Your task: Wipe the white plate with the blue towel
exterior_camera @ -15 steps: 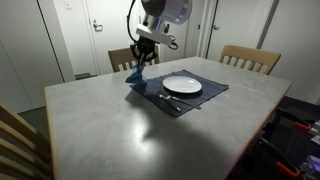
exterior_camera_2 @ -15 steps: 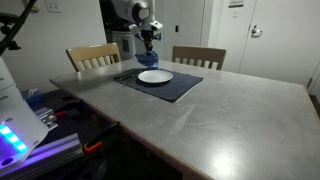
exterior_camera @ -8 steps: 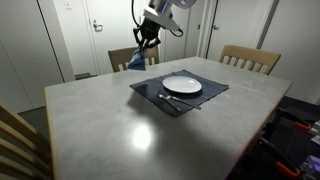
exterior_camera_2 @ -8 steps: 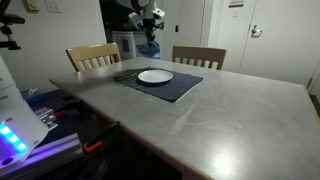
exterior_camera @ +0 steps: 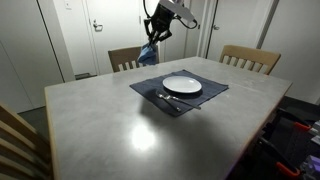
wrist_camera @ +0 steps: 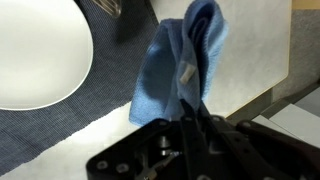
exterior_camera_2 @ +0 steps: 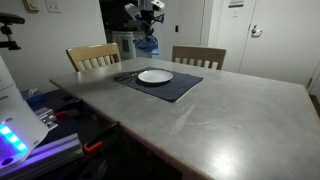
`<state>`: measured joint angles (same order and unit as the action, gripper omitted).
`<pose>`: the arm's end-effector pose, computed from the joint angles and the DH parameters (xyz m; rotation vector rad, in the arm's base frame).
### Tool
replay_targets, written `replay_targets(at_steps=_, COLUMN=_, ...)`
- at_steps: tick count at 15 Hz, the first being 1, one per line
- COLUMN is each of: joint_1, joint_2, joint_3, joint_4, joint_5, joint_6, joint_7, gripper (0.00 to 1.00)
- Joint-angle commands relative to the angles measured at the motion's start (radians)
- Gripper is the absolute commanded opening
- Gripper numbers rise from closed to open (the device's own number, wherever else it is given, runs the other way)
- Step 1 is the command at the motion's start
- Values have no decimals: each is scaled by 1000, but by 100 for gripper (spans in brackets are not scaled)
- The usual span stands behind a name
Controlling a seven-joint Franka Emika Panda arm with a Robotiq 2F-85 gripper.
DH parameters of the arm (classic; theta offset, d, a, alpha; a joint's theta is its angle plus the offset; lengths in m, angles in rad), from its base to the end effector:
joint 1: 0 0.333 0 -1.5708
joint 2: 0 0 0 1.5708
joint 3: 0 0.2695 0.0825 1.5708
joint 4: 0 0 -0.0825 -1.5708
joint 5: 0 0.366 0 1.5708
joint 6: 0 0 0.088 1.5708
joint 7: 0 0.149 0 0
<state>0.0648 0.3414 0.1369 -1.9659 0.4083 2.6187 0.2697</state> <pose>0.6119 0.1227 0.2615 -2.7049 0.5581 -0.3145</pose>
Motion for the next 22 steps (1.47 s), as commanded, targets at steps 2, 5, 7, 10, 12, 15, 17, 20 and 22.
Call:
replay_targets(at_steps=2, joint_1=-18, joint_2=-65, joint_3=-5, joint_4=-99, joint_5=2, joint_6=-33, joint_7=-76, gripper=2)
replay_targets(at_steps=5, joint_1=-23, joint_2=-57, joint_3=-9, joint_4=-147, joint_5=4, joint_6=-10, joint_7=-116, gripper=2)
replay_targets(at_steps=7, joint_1=-25, joint_2=-56, joint_3=-16, joint_4=-182, joint_5=4, joint_6=-8, joint_7=-121, gripper=2)
replay_targets(at_steps=10, joint_1=-20, joint_2=-75, joint_3=-46, joint_4=-243, joint_5=-28, joint_6=0, joint_7=-94, gripper=2)
replay_targets(at_steps=12, joint_1=-9, joint_2=-79, joint_3=-76, joint_4=-277, joint_5=-65, joint_6=33, joint_7=-56, gripper=2)
replay_targets(at_steps=15, joint_1=15, joint_2=-69, joint_3=-118, joint_4=-313, joint_5=-154, joint_6=68, joint_7=30, gripper=2)
replay_targets(at_steps=17, joint_1=17, joint_2=-70, joint_3=-124, joint_4=-341, joint_5=-175, joint_6=83, joint_7=70, gripper=2)
replay_targets(at_steps=20, joint_1=29, joint_2=-60, joint_3=-120, joint_4=-383, joint_5=-169, joint_6=151, joint_7=120, gripper=2)
replay_targets(at_steps=22, joint_1=38, joint_2=-54, joint_3=-118, joint_4=-402, joint_5=-160, joint_6=182, joint_7=149, gripper=2)
